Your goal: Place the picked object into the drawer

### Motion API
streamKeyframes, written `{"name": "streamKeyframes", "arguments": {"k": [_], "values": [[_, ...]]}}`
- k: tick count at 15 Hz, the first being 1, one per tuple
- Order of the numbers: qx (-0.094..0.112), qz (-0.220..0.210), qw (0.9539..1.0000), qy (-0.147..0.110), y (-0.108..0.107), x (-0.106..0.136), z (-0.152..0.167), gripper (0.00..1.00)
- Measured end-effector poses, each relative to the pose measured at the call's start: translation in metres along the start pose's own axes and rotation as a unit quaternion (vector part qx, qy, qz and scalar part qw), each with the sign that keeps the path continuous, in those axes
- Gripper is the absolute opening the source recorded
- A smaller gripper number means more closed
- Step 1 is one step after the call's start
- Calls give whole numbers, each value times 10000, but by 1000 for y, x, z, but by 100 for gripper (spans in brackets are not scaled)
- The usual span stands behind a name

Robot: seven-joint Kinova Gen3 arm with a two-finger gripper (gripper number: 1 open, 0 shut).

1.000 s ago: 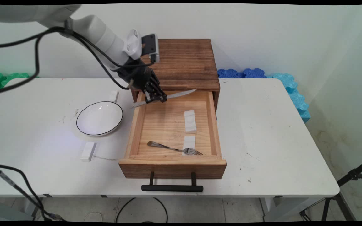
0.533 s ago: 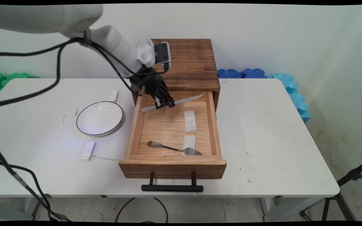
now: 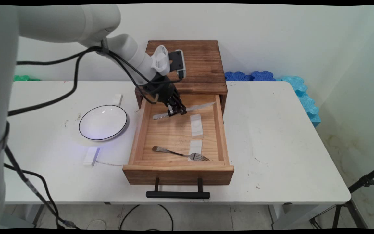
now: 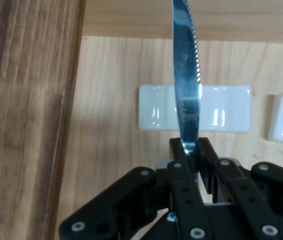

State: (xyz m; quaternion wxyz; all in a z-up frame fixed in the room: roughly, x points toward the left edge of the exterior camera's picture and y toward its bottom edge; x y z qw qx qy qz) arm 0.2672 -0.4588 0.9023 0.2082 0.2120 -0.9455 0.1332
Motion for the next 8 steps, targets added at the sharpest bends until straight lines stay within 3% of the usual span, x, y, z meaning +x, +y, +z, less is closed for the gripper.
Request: {"name": "streamKeyframes", "arguments": {"k": [8], "values": [[-8,4,10000,-67,-2,1,23,0]]}}
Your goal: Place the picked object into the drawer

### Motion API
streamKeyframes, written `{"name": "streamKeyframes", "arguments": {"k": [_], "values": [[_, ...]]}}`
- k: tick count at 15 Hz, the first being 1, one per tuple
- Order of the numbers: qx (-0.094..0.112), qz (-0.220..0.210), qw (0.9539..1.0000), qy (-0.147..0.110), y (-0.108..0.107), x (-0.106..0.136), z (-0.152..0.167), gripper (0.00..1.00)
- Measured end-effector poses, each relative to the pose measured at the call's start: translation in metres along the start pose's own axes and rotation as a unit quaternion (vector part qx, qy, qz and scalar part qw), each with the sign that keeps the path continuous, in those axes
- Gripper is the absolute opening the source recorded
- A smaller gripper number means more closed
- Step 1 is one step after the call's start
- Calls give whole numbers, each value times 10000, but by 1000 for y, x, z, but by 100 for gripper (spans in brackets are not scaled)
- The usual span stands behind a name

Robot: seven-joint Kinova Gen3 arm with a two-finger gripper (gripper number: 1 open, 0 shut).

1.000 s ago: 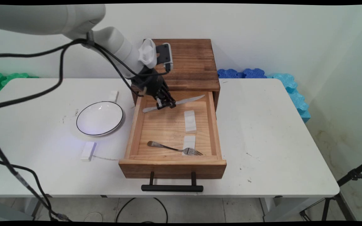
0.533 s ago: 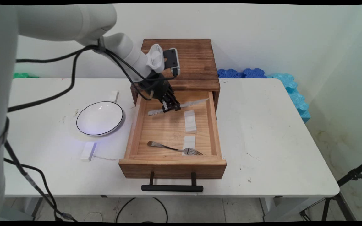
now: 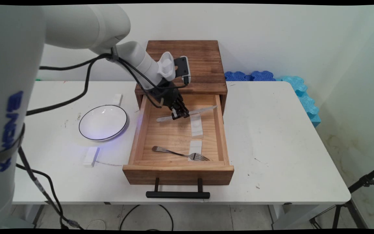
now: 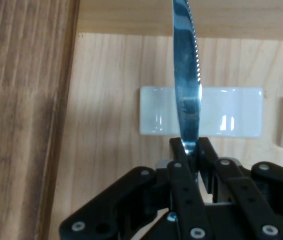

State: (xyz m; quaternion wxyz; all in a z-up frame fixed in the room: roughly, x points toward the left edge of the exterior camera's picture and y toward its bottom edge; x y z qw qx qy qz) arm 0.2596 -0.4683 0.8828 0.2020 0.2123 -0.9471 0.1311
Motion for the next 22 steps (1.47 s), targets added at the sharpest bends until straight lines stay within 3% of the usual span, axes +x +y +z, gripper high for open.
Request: {"name": "streamKeyframes", "arguments": {"k": [22], "values": [[-63,63,9999,-130,2,-16,29,0]]}}
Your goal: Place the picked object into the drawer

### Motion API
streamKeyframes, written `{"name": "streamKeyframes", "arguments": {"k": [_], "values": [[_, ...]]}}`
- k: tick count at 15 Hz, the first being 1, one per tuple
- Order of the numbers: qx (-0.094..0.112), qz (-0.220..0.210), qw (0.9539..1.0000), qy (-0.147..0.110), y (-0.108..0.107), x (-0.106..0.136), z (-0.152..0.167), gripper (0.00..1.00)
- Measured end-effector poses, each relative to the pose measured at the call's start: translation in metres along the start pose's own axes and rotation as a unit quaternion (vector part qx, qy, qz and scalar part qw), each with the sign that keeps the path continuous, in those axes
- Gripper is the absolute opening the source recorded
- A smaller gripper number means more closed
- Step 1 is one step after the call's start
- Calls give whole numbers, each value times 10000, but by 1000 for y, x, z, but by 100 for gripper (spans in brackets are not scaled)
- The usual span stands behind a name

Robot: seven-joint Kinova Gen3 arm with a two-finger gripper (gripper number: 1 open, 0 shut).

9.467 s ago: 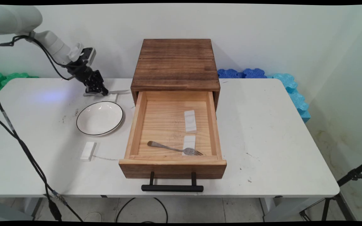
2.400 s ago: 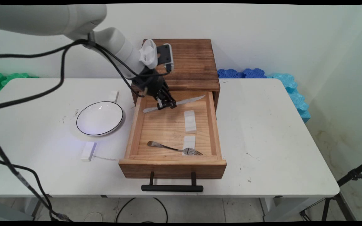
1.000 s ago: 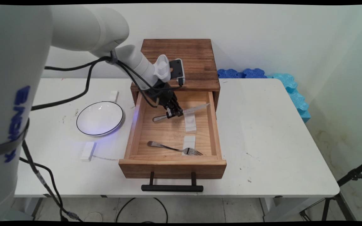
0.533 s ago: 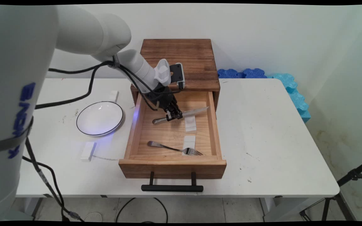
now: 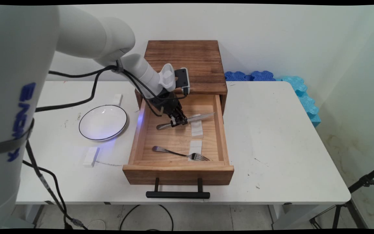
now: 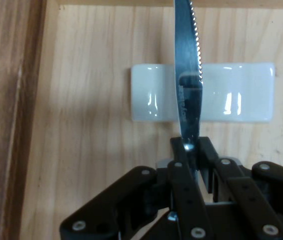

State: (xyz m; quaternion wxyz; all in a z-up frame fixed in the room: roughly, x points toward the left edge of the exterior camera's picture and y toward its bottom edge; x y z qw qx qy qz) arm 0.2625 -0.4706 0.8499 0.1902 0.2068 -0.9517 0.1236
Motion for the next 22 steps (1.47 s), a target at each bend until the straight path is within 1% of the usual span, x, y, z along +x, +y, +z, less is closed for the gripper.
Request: {"name": "streamKeyframes", "arguments": {"k": [10,22], "values": [[-17,56,10000,-49,2,-12,-1,0],[-8,71,10000,-38,2,-19,0,0]]}}
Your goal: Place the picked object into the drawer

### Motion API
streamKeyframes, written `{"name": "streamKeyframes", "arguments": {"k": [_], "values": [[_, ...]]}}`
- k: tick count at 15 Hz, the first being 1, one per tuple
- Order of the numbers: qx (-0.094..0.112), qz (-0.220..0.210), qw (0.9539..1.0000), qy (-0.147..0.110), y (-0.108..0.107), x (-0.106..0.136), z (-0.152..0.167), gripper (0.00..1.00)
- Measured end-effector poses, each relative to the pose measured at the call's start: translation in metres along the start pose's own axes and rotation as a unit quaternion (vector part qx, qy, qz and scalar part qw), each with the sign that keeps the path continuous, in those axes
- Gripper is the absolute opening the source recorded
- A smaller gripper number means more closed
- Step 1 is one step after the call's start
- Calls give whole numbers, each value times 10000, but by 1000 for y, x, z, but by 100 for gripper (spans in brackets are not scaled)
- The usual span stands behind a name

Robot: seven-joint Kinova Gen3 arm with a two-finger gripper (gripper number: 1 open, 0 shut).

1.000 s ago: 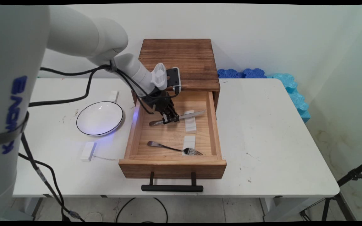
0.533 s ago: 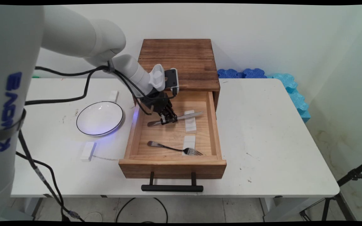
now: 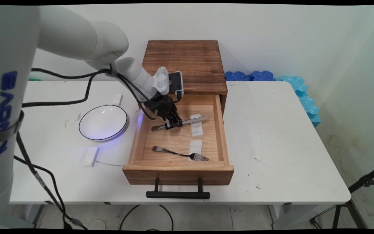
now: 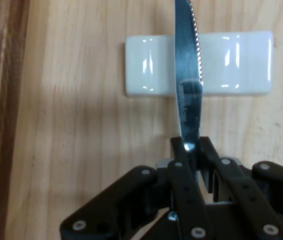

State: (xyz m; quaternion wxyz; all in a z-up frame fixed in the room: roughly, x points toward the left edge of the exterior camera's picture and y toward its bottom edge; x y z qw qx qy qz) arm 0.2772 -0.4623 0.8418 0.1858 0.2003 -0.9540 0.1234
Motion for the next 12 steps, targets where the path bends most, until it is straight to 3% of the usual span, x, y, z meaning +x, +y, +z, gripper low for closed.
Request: {"name": "streamKeyframes", "arguments": {"k": [4,5,12], "values": [[1,-9,10000,23,0,-2,1,0],[-2,-14,10000,36,0,-2,2,100],[-19,-11,10000,94,1,-3,2,100]]}}
